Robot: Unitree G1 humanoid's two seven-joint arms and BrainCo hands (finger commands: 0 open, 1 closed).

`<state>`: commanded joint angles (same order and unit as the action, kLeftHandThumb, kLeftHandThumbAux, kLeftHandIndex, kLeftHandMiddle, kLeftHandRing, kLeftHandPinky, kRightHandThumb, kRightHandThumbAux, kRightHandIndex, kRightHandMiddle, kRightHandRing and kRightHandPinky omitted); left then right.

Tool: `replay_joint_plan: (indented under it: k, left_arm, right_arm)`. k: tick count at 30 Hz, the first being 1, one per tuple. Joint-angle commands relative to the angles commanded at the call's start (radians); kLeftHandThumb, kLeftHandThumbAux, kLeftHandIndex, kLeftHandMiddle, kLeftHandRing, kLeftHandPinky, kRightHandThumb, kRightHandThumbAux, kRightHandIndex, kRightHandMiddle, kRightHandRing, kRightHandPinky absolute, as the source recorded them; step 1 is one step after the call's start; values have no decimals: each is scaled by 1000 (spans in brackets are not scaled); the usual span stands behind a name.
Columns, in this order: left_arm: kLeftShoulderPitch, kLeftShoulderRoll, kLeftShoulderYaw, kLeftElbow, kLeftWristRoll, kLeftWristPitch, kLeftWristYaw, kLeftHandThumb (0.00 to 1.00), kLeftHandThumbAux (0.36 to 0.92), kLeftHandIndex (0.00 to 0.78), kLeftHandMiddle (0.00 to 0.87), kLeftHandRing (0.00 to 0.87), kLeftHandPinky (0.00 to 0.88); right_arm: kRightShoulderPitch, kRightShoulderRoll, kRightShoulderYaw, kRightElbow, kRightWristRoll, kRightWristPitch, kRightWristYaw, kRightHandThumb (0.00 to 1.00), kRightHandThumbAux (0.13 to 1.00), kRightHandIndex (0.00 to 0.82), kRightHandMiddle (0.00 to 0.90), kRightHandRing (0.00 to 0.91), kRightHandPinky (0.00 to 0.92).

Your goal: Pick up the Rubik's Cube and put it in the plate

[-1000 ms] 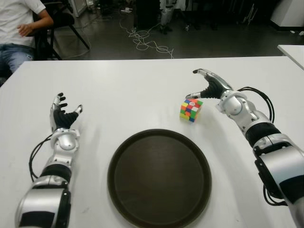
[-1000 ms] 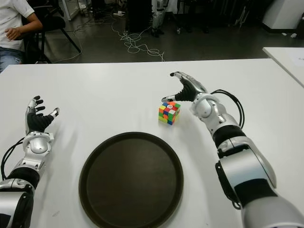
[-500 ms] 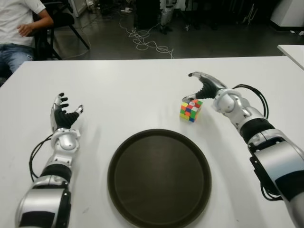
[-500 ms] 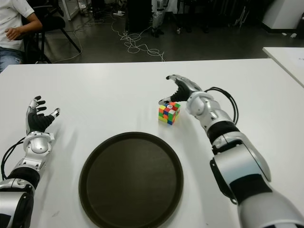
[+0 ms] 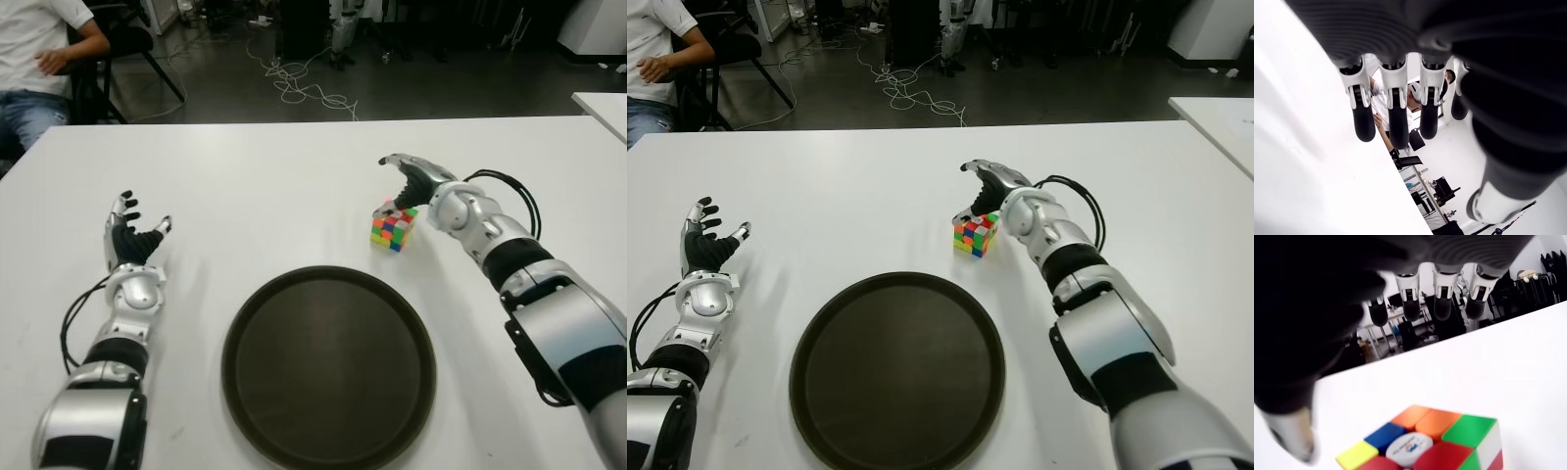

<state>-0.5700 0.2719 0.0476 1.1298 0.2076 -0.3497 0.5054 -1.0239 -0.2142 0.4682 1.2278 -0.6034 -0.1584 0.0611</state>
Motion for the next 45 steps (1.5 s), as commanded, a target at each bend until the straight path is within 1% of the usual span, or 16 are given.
replay_joint_plan:
  k: [1, 4, 10, 13, 14, 18, 21, 23, 26, 34, 36, 39, 41, 45]
  left_arm:
    - [0, 0, 0, -1, 0, 3, -1, 111, 768, 124, 200, 210, 246]
    - [1, -1, 1, -2, -3, 3, -5, 118, 763, 125, 203, 221, 270]
    - [1, -2, 4, 0, -7, -1, -8, 120, 759, 128, 205, 226, 278]
    - [0, -1, 4, 3, -8, 0, -8, 122, 749, 127, 202, 224, 261]
    - [0, -1, 4, 4, -7, 2, -7, 123, 747, 124, 194, 210, 236]
    - [-1, 1, 2, 4, -4, 6, -4, 127, 748, 119, 181, 186, 197]
    - [1, 1, 0, -1, -2, 5, -4, 129, 752, 120, 178, 180, 191]
    - [1, 0, 1, -2, -4, 1, -9, 133, 760, 123, 185, 188, 217]
    - [3, -1, 5, -4, -11, -7, -17, 141, 767, 124, 192, 199, 234]
    - [4, 1, 6, -2, -8, -10, -14, 123, 761, 120, 195, 207, 248]
    - [3, 2, 3, 0, -4, -6, -10, 116, 759, 119, 193, 202, 230]
    - [1, 4, 0, 0, 1, -1, -6, 103, 765, 123, 213, 235, 280]
    - [1, 4, 0, 1, 0, -3, -7, 103, 780, 126, 224, 254, 305]
    - [1, 3, 1, 1, -2, -6, -8, 122, 775, 128, 218, 246, 294]
  right_arm:
    - [-1, 0, 2, 0, 0, -1, 8, 0, 706, 0, 4, 4, 0]
    - [0, -3, 7, 0, -1, -12, 23, 0, 713, 0, 14, 11, 0]
    - [4, -5, 9, 8, -1, -31, 29, 0, 716, 2, 24, 21, 0]
    - [3, -2, 11, 13, -3, -32, 29, 0, 716, 5, 34, 28, 2]
    - [3, -2, 13, 13, -5, -30, 30, 0, 710, 4, 34, 28, 4]
    - [3, -1, 14, 12, -8, -23, 32, 0, 694, 1, 22, 23, 3]
    - [19, -9, 6, 7, 0, -37, 31, 0, 688, 0, 17, 18, 1]
    - [23, -9, 2, 10, 4, -42, 29, 0, 685, 0, 16, 15, 0]
    - [24, -7, -2, 14, 8, -42, 29, 0, 676, 0, 15, 10, 0]
    - [44, -16, -17, 8, 24, -48, 31, 0, 663, 2, 24, 18, 0]
    - [56, -23, -19, 11, 28, -54, 22, 0, 659, 11, 34, 24, 0]
    - [69, -30, -24, 12, 34, -48, 12, 0, 648, 32, 50, 39, 6]
    - [72, -30, -30, 11, 39, -41, 14, 0, 646, 37, 56, 46, 19]
    - [79, -32, -41, 8, 48, -39, 23, 0, 648, 43, 60, 53, 26]
